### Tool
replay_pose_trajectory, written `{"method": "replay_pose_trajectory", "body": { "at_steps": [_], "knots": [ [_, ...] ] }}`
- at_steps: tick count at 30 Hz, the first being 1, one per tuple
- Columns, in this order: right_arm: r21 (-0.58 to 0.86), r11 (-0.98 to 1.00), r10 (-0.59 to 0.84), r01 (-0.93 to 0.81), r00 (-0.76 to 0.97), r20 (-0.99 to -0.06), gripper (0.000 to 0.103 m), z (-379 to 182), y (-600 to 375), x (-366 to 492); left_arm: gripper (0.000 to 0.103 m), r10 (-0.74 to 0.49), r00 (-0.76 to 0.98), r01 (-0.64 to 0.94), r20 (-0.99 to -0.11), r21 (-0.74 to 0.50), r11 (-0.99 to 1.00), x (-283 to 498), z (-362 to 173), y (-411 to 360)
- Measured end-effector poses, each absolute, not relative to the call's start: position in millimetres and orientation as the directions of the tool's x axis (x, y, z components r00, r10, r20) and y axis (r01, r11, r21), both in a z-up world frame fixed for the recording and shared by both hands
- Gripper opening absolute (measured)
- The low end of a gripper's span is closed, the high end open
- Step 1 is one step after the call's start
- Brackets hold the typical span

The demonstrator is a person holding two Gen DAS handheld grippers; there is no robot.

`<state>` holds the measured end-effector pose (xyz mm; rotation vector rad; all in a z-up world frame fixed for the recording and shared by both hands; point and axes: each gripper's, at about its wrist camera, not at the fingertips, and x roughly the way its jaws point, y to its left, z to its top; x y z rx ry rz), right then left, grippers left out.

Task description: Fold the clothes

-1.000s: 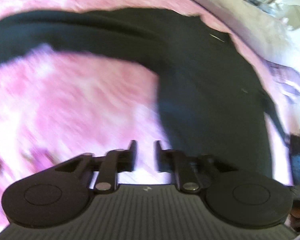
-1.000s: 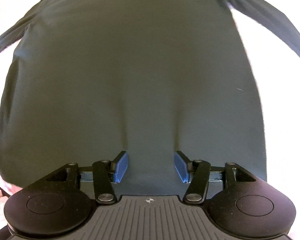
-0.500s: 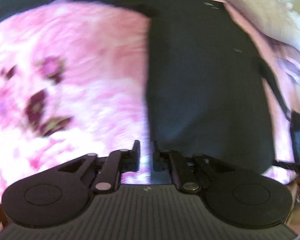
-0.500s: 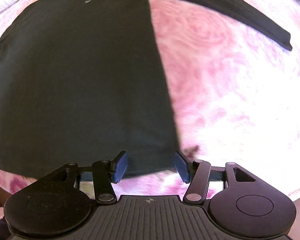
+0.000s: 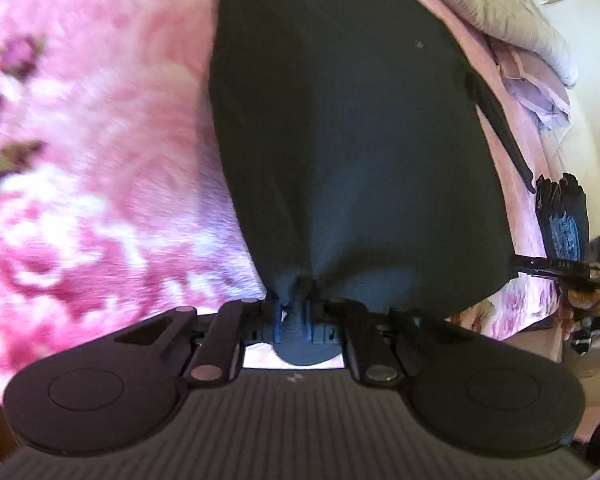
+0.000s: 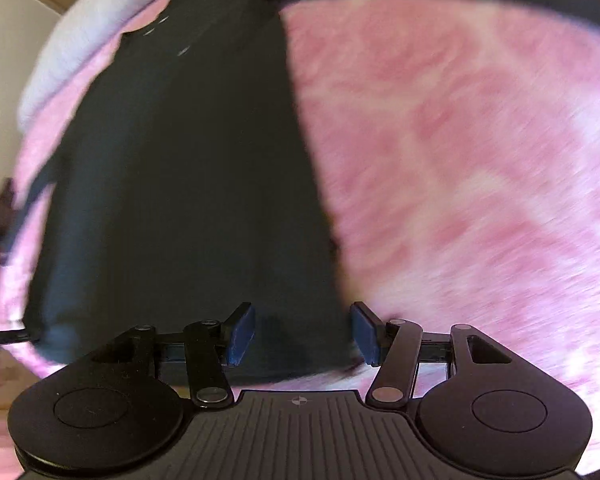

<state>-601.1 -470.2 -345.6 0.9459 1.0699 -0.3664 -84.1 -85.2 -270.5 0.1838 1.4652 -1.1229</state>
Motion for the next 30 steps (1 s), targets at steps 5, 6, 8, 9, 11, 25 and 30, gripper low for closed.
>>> {"method": "replay_pose_trajectory", "body": {
  "at_steps": [5,6,8,9,11,25,30],
  "knots": [
    [0.474,0.58,0.218,0.663,0.434,-0.874,0.004,-350,-480,-600,0.008,-0.538,-0.262,0.634,-0.801,-0.564,0.53,-75,-256,-66],
    [0.459,0.586,0.212,0.668,0.42,-0.882,0.004,-350,-482,-600,0.008,-0.529,-0.267,0.645,-0.806,-0.557,0.524,-76,-256,-64],
    [0.449,0.589,0.205,0.672,0.413,-0.887,0.004,-346,-485,-601,0.003,-0.49,-0.277,0.676,-0.826,-0.531,0.511,-79,-259,-63],
    [0.431,0.598,0.196,0.675,0.399,-0.896,0.004,-345,-485,-599,0.003,-0.46,-0.282,0.697,-0.842,-0.51,0.504,-81,-262,-63],
    [0.398,0.615,0.181,0.681,0.369,-0.912,0.003,-344,-483,-595,0.005,-0.433,-0.272,0.716,-0.859,-0.481,0.505,-80,-267,-60],
    [0.327,0.621,0.096,0.713,0.345,-0.934,0.016,-349,-463,-584,0.014,-0.58,-0.322,0.677,-0.748,-0.61,0.411,-54,-280,-67],
    [0.314,0.655,0.104,0.687,0.33,-0.938,0.021,-352,-462,-576,0.0,-0.554,-0.412,0.68,-0.724,-0.649,0.342,-56,-279,-76]
  ]
}}
